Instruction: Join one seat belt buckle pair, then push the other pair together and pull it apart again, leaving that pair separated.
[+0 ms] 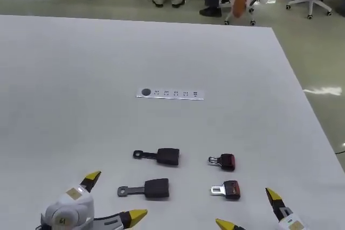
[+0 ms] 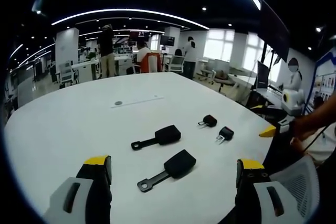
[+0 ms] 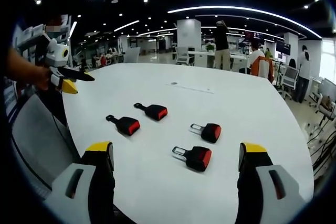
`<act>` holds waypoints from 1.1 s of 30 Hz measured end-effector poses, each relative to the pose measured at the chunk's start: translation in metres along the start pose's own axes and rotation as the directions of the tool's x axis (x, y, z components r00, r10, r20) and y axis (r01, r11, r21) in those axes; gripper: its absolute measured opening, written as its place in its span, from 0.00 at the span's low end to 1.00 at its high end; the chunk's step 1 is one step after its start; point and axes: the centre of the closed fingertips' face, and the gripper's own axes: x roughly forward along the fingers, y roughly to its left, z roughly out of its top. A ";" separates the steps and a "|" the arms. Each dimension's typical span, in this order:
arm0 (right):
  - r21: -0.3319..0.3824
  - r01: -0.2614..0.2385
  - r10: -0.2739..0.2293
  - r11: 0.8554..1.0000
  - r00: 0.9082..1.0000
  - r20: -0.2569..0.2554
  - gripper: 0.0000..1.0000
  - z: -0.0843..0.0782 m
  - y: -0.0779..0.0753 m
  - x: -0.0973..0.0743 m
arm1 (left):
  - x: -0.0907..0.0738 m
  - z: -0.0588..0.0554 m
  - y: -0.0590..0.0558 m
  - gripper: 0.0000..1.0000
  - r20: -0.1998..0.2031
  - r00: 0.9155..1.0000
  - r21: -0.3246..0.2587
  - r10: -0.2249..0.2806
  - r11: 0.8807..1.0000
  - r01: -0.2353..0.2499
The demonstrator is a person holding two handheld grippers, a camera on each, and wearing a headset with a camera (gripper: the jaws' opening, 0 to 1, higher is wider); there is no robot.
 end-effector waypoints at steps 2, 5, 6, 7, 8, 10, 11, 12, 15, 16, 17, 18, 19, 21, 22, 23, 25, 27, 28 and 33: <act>0.002 -0.009 0.009 1.000 1.000 -0.004 0.99 -0.002 0.000 0.003 | 0.003 -0.002 0.001 1.00 -0.001 1.000 -0.002 -0.001 1.000 0.001; -0.001 -0.019 0.019 1.000 1.000 -0.014 0.99 -0.007 -0.002 0.007 | 0.007 -0.004 0.000 1.00 -0.007 1.000 -0.006 -0.006 1.000 0.006; 0.001 -0.022 0.022 1.000 1.000 -0.016 0.98 -0.005 0.000 0.008 | 0.009 -0.004 -0.001 1.00 -0.009 1.000 -0.006 -0.008 1.000 0.008; 0.002 -0.025 0.025 1.000 1.000 -0.020 0.98 -0.004 0.001 0.008 | 0.010 -0.006 -0.001 1.00 -0.012 1.000 -0.007 -0.011 1.000 0.011; -0.001 -0.029 0.029 1.000 0.999 -0.025 0.98 -0.004 0.003 0.009 | 0.012 -0.007 -0.002 1.00 -0.015 1.000 -0.006 -0.013 1.000 0.013; -0.003 -0.036 0.036 0.999 0.999 -0.030 0.98 -0.004 0.003 0.011 | 0.014 -0.012 0.000 1.00 -0.020 1.000 -0.007 -0.017 1.000 0.017; -0.005 -0.040 0.040 0.999 0.999 -0.033 0.98 -0.005 0.003 0.012 | 0.016 -0.013 -0.002 1.00 -0.024 1.000 -0.008 -0.020 1.000 0.019; -0.008 -0.042 0.041 0.999 0.999 -0.036 0.98 -0.006 0.002 0.013 | 0.018 -0.014 -0.003 1.00 -0.028 0.999 -0.009 -0.022 1.000 0.022; -0.010 -0.049 0.048 0.999 0.998 -0.044 0.97 -0.007 0.000 0.016 | 0.023 -0.013 -0.007 1.00 -0.038 0.999 -0.008 -0.032 0.999 0.032; -0.012 -0.051 0.050 0.999 0.998 -0.046 0.97 -0.007 0.000 0.017 | 0.024 -0.013 -0.008 1.00 -0.039 0.999 -0.007 -0.034 0.999 0.034; -0.013 -0.056 0.055 0.998 0.997 -0.048 0.97 -0.008 0.000 0.018 | 0.024 -0.014 -0.008 1.00 -0.041 0.999 -0.006 -0.035 0.999 0.035; -0.014 -0.059 0.059 0.998 0.997 -0.050 0.97 -0.008 -0.001 0.019 | 0.025 -0.016 -0.007 1.00 -0.044 0.998 -0.008 -0.037 0.999 0.037; -0.019 -0.065 0.064 0.998 0.996 -0.055 0.97 -0.010 -0.001 0.020 | 0.027 -0.017 -0.007 1.00 -0.045 0.998 -0.008 -0.039 0.999 0.039; -0.020 -0.069 0.068 0.997 0.996 -0.061 0.97 -0.013 -0.004 0.023 | 0.030 -0.019 -0.008 1.00 -0.055 0.997 -0.001 -0.049 0.999 0.049; -0.017 -0.073 0.071 0.997 0.995 -0.064 0.97 -0.013 -0.005 0.024 | 0.032 -0.020 -0.008 1.00 -0.062 0.997 0.003 -0.051 0.999 0.051; -0.014 -0.079 0.077 0.997 0.995 -0.068 0.97 -0.014 -0.005 0.025 | 0.033 -0.020 -0.009 1.00 -0.062 0.997 0.002 -0.052 0.999 0.052; -0.017 -0.085 0.084 0.996 0.994 -0.077 0.97 -0.016 -0.005 0.027 | 0.036 -0.019 -0.010 1.00 -0.064 0.996 0.000 -0.058 0.998 0.058; -0.015 -0.095 0.093 0.995 0.992 -0.082 0.96 -0.020 -0.006 0.030 | 0.040 -0.019 -0.013 1.00 -0.073 0.995 0.007 -0.067 0.998 0.068; -0.016 -0.100 0.098 0.995 0.991 -0.087 0.96 -0.021 -0.006 0.032 | 0.042 -0.020 -0.014 1.00 -0.077 0.994 0.011 -0.076 0.997 0.077; -0.016 -0.126 0.124 0.992 0.987 -0.101 0.95 -0.025 -0.008 0.039 | 0.052 -0.024 -0.018 1.00 -0.098 0.989 0.024 -0.107 0.994 0.109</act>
